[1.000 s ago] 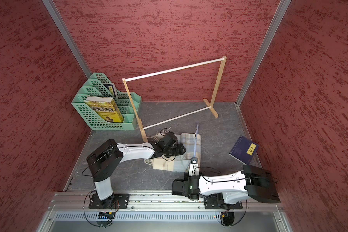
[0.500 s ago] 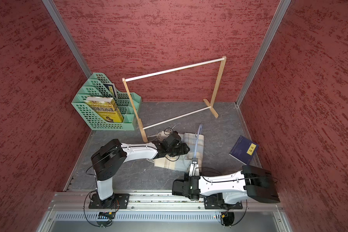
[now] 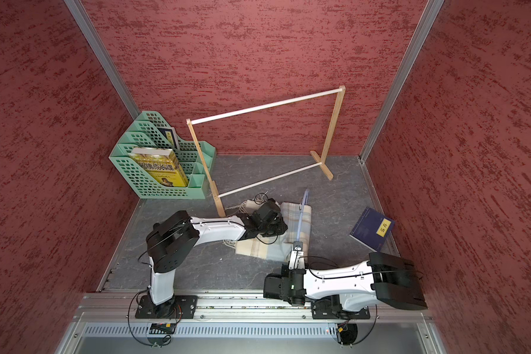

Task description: Hang the scarf on the hanger

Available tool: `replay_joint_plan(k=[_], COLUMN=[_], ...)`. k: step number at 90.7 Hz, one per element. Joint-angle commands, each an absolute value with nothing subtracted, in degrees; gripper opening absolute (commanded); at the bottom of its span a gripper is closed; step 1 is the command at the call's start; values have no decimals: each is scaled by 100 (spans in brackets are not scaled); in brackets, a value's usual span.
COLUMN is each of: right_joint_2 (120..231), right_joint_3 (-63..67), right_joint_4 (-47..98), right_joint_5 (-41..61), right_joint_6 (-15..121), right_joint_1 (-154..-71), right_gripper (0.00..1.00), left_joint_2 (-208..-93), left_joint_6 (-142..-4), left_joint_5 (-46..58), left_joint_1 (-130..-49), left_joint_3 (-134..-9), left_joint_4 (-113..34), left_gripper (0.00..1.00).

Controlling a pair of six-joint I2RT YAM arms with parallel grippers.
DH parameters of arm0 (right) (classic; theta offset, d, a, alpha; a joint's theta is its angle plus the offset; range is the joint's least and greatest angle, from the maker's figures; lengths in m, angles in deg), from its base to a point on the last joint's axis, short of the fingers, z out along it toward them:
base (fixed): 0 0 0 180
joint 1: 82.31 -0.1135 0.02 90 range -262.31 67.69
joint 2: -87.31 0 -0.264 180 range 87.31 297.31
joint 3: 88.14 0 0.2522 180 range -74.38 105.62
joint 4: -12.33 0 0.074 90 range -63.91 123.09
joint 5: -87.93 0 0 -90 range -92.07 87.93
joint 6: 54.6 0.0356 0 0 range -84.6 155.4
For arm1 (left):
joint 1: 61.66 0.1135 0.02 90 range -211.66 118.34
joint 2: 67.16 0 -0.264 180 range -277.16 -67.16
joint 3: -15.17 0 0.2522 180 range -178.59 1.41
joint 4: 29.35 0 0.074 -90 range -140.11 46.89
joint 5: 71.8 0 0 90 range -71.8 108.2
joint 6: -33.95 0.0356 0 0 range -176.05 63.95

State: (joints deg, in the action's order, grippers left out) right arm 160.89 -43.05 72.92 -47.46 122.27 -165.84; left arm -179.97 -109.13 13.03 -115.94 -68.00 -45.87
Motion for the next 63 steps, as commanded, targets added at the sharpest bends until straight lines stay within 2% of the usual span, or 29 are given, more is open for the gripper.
replay_joint_plan(k=[1,22,44,63], right_joint_2=[16030,15621,14778,14599], right_joint_3=[-4411,-4433,-4730,-4865], right_joint_4=[7384,7424,6411,5858], right_joint_5=[-4724,-4760,-4609,-4490], right_joint_6=[12433,12259,11023,10586], right_joint_1=[-16573,-16563,-16572,-16572], right_gripper=[0,0,0,0], left_joint_2=[-18013,-17476,-16984,-16832], left_joint_6=[-10811,-10646,-10320,-10127], left_joint_5=[1387,1492,1388,1212], left_joint_1=[-11546,-11221,-10714,-10496], left_joint_3=[-6847,-6358,-5976,-5915], left_joint_4=[-4601,-4610,-4825,-4920], left_gripper=[0,0,0,0])
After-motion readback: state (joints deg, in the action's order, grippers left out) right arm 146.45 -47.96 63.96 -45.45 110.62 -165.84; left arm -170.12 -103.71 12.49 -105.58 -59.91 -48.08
